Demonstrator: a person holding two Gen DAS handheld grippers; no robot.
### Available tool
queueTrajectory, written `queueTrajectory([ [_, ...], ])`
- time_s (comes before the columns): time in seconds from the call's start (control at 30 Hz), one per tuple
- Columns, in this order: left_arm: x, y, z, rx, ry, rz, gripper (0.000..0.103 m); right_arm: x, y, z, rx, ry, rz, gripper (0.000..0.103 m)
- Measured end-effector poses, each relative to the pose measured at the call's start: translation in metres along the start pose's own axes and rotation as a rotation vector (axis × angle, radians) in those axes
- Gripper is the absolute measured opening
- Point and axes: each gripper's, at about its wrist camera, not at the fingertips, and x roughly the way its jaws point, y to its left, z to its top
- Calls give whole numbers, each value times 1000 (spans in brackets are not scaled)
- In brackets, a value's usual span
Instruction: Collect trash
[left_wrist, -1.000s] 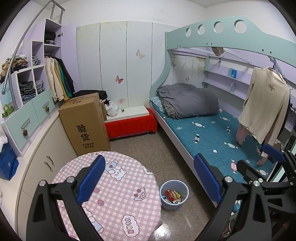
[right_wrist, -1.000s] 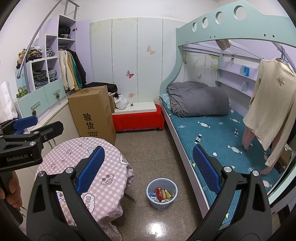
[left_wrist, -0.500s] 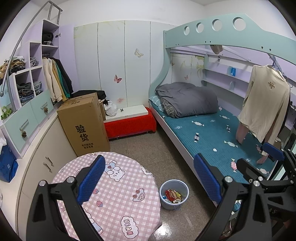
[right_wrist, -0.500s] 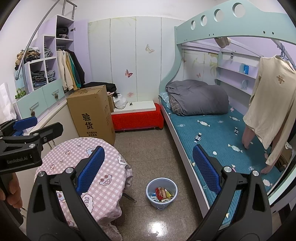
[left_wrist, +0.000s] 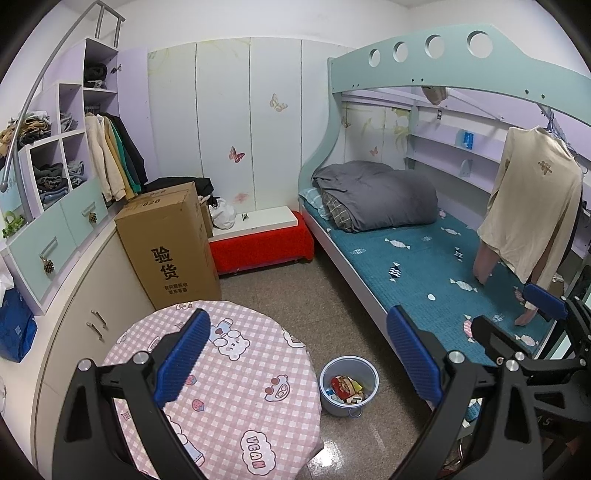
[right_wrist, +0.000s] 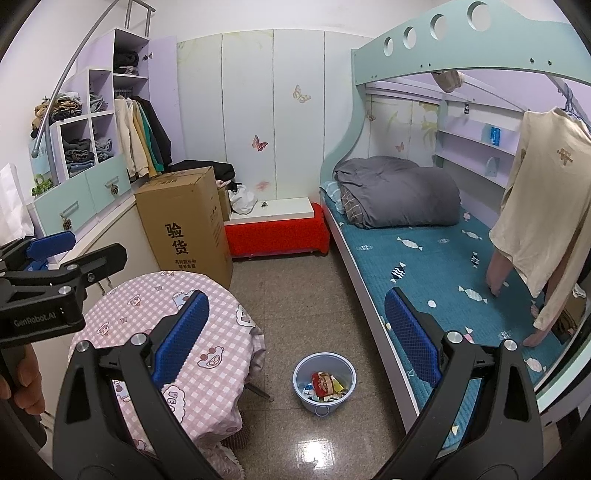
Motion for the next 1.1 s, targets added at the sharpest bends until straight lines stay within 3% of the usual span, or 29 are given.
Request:
queueTrajectory([
  [1.1, 5, 5, 0, 3, 18, 17, 94, 14, 1, 0, 5, 26, 28, 94],
])
